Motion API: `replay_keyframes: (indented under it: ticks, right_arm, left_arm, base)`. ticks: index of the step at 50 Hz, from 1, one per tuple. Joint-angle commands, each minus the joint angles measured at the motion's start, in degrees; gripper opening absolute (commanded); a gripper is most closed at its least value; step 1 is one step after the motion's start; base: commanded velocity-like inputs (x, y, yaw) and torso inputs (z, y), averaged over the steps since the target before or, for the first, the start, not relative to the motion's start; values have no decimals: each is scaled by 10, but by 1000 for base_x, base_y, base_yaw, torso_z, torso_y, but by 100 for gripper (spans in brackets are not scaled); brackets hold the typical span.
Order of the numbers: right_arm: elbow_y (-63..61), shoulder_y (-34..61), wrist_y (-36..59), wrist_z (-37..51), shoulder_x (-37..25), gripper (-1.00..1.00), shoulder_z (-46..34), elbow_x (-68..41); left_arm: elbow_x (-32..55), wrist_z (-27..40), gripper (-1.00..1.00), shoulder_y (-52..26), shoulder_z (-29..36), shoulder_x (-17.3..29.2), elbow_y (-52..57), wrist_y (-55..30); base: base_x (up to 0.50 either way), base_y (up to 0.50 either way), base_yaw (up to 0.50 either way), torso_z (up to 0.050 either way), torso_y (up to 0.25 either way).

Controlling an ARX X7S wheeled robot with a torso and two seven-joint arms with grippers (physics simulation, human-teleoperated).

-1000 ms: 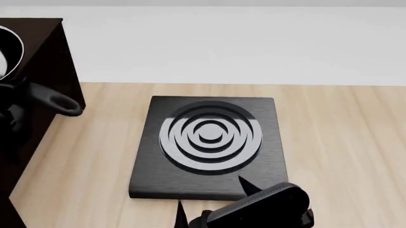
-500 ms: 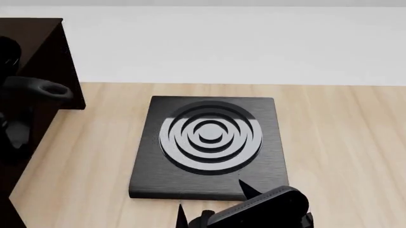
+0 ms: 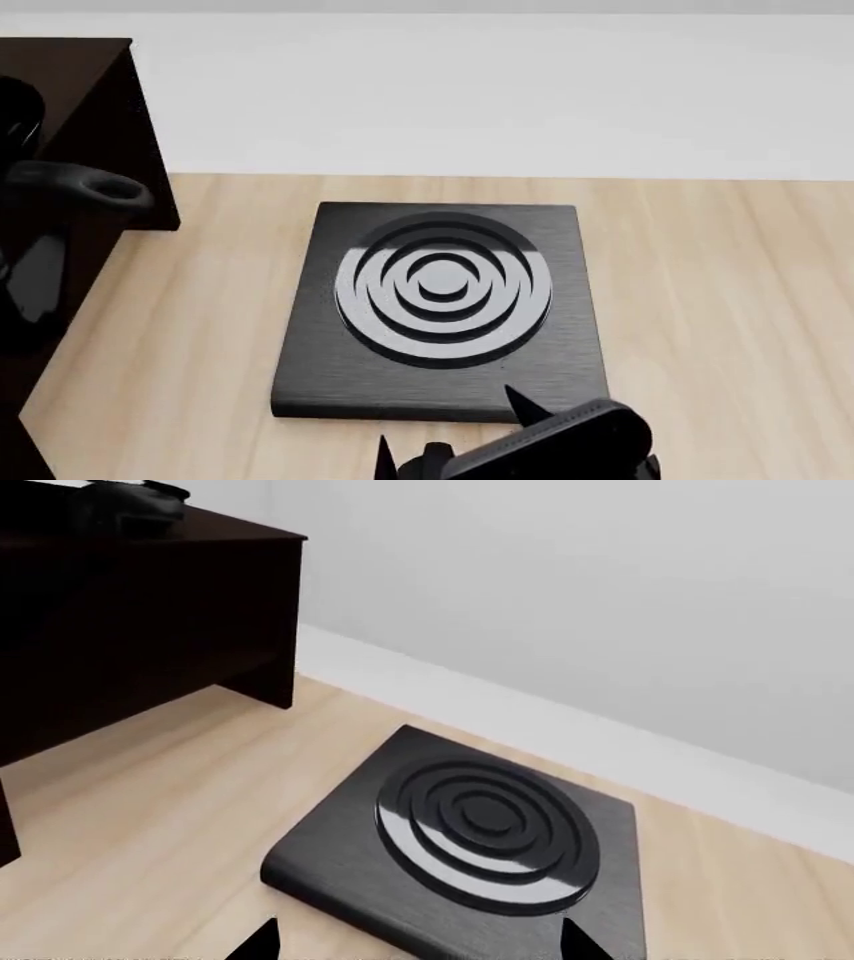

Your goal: Put the frying pan on the cabinet shelf.

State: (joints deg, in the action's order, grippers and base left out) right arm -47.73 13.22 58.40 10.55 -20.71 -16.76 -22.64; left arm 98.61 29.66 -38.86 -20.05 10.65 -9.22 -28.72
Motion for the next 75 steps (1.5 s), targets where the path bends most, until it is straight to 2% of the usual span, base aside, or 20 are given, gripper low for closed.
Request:
replay_keyframes:
  ticks: [1,24,33,36,38,42,49,56,60,69,75]
  right_arm:
    - [4,-10,-14,2,0,100,1,8]
    - [20,-27,-48,5,-4,100,3,11]
    - [20,-33,-50,10,-3,100,8,8]
    - [22,-36,-53,12,-1,100,11,7]
    - [24,-37,-53,14,0,100,13,5]
    - [40,-43,-70,12,6,100,21,4]
    - [67,-52,-104,8,10,100,27,7]
    - [52,-57,-90,17,31,100,66,-32]
    - [51,-59,-91,20,33,100,70,-35]
    - [48,-60,-91,25,39,100,81,-46]
    - [50,-58,-94,26,38,100,87,-51]
  left_arm:
    - [26,29,100,40,0,-9,92,-8]
    - [52,53,100,113,1,-20,190,-13]
    - [4,18,100,150,28,-2,216,-38]
    - [-47,0,100,163,32,1,228,-28]
    - [-37,-8,100,166,33,0,224,-32]
    - [-73,-36,100,179,45,6,235,-32]
    - [-164,-83,100,195,73,22,269,-26]
    - [-265,-123,100,216,101,34,274,-4]
    - [-306,-117,100,224,119,40,300,-1]
    - [-461,-112,100,234,188,75,356,11]
    - [-516,-115,100,244,215,82,369,26]
  base:
    - [0,0,0,0,0]
    - [0,0,0,0,0]
    - [0,0,0,0,0]
    - [0,0,0,0,0]
    - [0,0,0,0,0]
    - [0,0,0,0,0]
    - [0,0,0,0,0]
    - [0,0,0,0,0]
    - [0,0,0,0,0]
    - [0,0,0,0,0]
    - [0,0,0,0,0]
